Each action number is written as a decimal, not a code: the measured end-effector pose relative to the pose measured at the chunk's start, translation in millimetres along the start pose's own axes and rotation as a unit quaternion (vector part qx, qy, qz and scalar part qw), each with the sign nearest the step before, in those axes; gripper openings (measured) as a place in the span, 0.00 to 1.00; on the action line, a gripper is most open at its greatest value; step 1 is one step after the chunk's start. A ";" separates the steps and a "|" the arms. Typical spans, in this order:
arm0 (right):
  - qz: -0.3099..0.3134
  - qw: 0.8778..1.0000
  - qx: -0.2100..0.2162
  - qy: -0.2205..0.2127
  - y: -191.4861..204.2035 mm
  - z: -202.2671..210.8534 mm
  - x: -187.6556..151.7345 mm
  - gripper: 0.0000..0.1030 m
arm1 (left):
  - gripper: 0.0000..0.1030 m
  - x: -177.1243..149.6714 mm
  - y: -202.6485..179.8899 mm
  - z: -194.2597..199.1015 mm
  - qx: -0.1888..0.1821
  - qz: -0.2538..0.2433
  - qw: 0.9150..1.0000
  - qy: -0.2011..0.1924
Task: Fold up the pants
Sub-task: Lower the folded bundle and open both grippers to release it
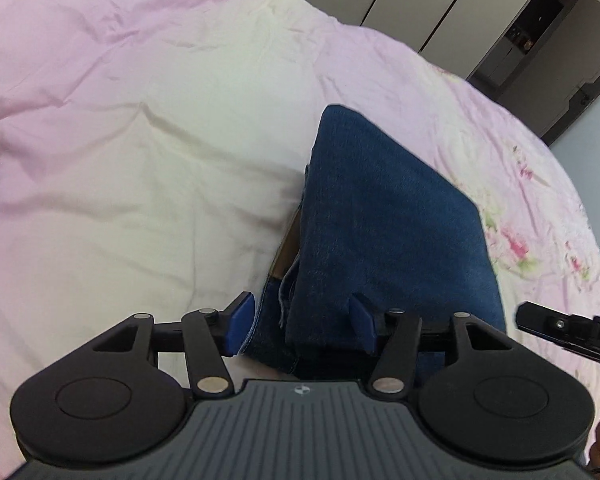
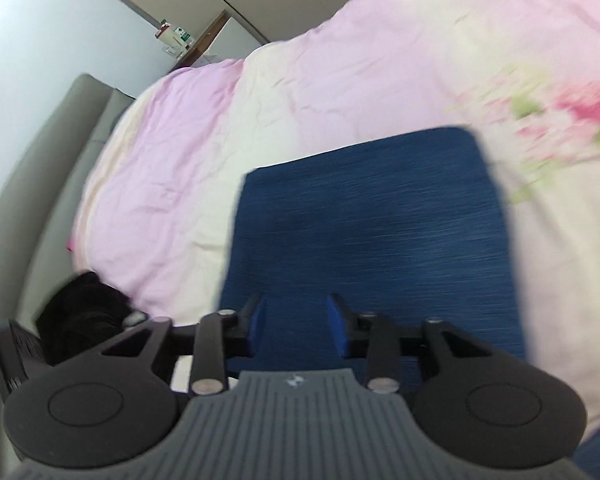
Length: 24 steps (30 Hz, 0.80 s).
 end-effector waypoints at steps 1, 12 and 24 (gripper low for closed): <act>0.024 0.999 -0.025 -0.007 -12.5 10.2 -2.9 0.17 | 0.53 -1.5 -1.4 -1.7 0.008 -0.007 1.000 0.001; 0.140 0.978 -0.141 0.066 -78.4 7.8 -53.7 0.04 | 0.31 -17.0 -13.5 -43.8 0.097 -0.128 0.986 0.053; 0.138 0.975 -0.151 0.083 -99.5 -19.0 -66.6 0.00 | 0.40 -16.5 -11.6 -34.3 0.113 -0.131 0.984 0.036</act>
Point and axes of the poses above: each gripper's, at about its wrist camera, not at the fingertips, and z roughly against the way its jaws point, y to its left, x to its top, the point moved 8 cm from there along -z, roughly the way its jaws point, and after that the axes turned 4 degrees about -z, right-handed, at the moved point
